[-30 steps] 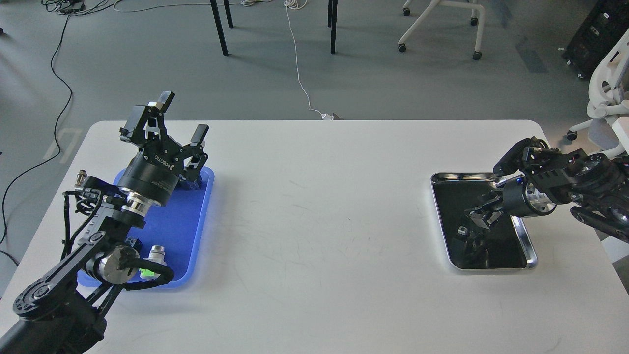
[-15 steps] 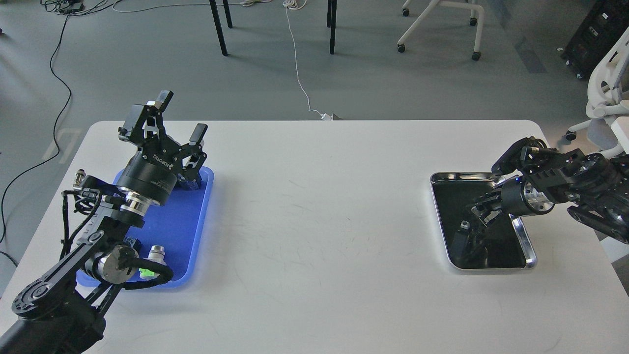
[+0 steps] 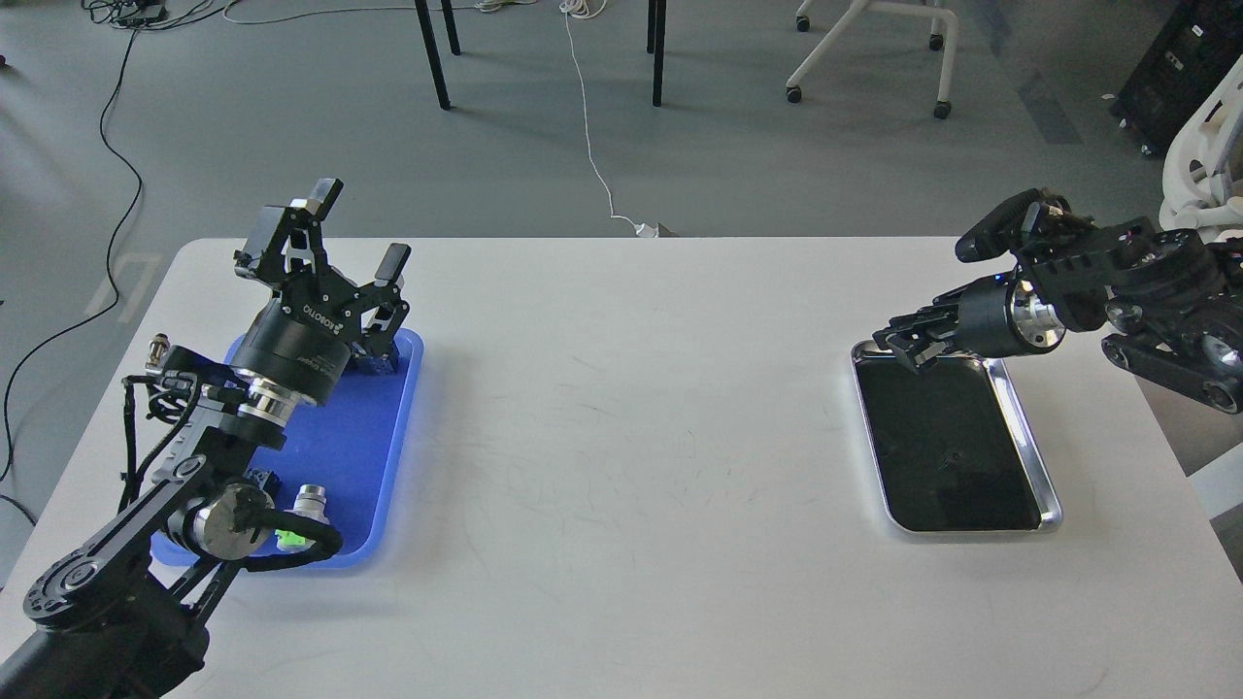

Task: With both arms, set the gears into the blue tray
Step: 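Lift the black piece out of the metal tray with the right gripper, then carry the black piece toward the table centre and release it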

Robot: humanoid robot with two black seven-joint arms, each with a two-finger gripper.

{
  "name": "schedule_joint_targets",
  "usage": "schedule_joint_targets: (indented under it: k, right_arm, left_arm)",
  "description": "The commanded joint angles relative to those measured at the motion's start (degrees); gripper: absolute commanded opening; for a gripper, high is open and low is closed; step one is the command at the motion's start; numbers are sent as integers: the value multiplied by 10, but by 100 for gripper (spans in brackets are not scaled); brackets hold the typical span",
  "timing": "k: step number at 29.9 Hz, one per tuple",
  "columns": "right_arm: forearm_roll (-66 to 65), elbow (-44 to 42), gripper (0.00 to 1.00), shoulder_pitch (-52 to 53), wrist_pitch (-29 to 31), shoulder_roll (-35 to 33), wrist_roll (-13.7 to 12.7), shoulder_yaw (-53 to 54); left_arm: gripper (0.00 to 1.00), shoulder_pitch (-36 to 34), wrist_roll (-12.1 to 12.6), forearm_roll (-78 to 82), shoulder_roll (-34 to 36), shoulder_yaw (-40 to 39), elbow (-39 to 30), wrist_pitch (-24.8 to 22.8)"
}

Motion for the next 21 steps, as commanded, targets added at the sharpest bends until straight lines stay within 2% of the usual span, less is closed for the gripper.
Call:
schedule_joint_targets:
  k: [1, 7, 11, 17, 21]
  right_arm:
    - [36, 19, 16, 29, 16, 48, 0, -5]
    - [79, 12, 16, 32, 14, 166, 0, -33]
    - [108, 1, 16, 28, 8, 219, 0, -58]
    - [113, 1, 16, 20, 8, 247, 0, -67]
    - [113, -2, 17, 10, -13, 260, 0, -84]
  left_arm:
    - [98, 0, 0, 0, 0, 0, 0, 0]
    - [98, 0, 0, 0, 1, -1, 0, 0]
    - [98, 1, 0, 0, 6, -3, 0, 1]
    - [98, 1, 0, -1, 8, -3, 0, 1]
    - [98, 1, 0, -1, 8, -3, 0, 1]
